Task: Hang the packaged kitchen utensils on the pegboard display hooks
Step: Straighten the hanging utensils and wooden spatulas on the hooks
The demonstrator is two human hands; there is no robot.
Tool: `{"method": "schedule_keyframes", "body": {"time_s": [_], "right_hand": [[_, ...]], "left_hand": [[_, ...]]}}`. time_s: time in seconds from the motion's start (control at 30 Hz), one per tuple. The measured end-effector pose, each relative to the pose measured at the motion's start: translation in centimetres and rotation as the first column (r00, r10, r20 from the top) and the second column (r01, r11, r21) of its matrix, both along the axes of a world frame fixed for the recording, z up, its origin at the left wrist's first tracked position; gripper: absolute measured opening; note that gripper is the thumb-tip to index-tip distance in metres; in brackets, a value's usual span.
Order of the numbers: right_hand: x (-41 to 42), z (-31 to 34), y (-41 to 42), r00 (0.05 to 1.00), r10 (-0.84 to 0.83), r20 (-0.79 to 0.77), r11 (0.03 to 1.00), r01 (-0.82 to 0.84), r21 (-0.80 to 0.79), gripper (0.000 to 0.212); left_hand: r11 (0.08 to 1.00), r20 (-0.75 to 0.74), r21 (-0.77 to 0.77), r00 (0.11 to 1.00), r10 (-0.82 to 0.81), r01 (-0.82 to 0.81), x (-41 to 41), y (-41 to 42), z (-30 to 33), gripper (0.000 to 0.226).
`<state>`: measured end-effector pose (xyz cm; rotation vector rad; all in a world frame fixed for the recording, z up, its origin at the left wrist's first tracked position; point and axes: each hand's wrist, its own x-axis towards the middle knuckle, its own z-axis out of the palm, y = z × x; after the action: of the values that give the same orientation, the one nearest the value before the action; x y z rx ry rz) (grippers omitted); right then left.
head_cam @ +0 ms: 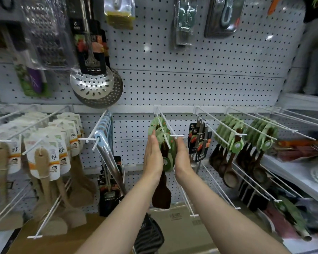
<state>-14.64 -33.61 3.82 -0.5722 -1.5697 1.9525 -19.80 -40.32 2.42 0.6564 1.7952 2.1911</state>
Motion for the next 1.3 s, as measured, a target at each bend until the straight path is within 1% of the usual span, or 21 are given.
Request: {"method": "schedule_keyframes", "body": {"time_s": [0.2,0.33,0.37,0.43,0.47,0.57,0.6,0.73,0.83,0.97,1.03,1.13,1.2,1.3], "right_hand": [[-0.6,-0.2,0.9,0.997,0.073,0.034,0.997,-0.073,0.0,0.06],[-1.4,0.2,1.6,0.995,0.082,0.055,0.996,-0.081,-0.025,0.065],[-1.7,0.2,1.9,0.995,0.089,0.055,0.995,-0.086,-0.049,0.068],[-2.2,0.5,2.5,0.992,0.101,0.08,0.994,-0.097,-0.045,0.068],[-2.4,0.8,2.7,0.99,0.099,0.096,0.995,-0.097,-0.021,0.065],[-2.6,1.5,3.4,0.988,0.125,0.095,0.992,-0.128,0.021,0.061],[-2.7,1.5,3.5,0.987,0.136,0.088,0.99,-0.139,0.03,0.061],[-2.9,1.7,3.6,0.986,0.146,0.086,0.986,-0.151,0.063,0.06],[-2.8,1.8,3.6,0.986,0.143,0.087,0.987,-0.148,0.056,0.058],[-1.7,1.9,2.9,0.996,0.088,0.033,0.996,-0.089,0.022,0.059],[-0.2,1.7,2.0,0.998,0.066,0.008,0.996,-0.066,0.052,0.057],[2.1,-0.1,0.5,0.998,-0.002,-0.055,0.994,0.009,0.112,0.055],[3.0,-1.6,-0.1,0.994,-0.034,-0.102,0.988,0.049,0.149,0.054],[3.4,-2.4,-0.5,0.995,-0.015,-0.101,0.982,0.034,0.188,0.055]], "left_hand": [[1.0,-0.003,-0.018,1.0,0.012,-0.012,-0.9,0.1,0.6,0.066],[1.0,0.029,-0.023,1.0,0.006,-0.005,-2.4,0.7,1.1,0.078],[1.0,0.047,-0.016,0.999,0.001,0.0,-2.8,1.0,1.1,0.082],[1.0,0.094,0.001,0.996,-0.008,0.008,-3.5,1.4,1.1,0.089],[1.0,0.107,0.003,0.994,-0.009,0.008,-3.8,1.6,1.2,0.087],[1.0,0.108,-0.023,0.994,0.005,-0.003,-4.1,1.8,1.7,0.065],[1.0,0.112,-0.026,0.994,0.012,-0.009,-4.2,1.9,1.8,0.061],[1.0,0.121,-0.019,0.993,0.016,-0.014,-4.4,2.1,2.1,0.055],[1.0,0.116,-0.001,0.993,0.006,-0.005,-4.2,2.0,2.1,0.054],[0.999,0.128,0.025,0.991,0.033,-0.037,-3.2,1.3,2.2,0.048],[0.996,0.103,0.027,0.992,0.076,-0.079,-1.9,0.5,2.0,0.051],[0.993,0.017,0.048,0.994,0.106,-0.107,0.7,-0.7,0.9,0.07],[0.992,-0.025,0.052,0.993,0.116,-0.115,2.2,-1.3,0.2,0.071],[0.993,-0.074,0.01,0.99,0.117,-0.117,3.9,-1.8,-0.1,0.067]]}}
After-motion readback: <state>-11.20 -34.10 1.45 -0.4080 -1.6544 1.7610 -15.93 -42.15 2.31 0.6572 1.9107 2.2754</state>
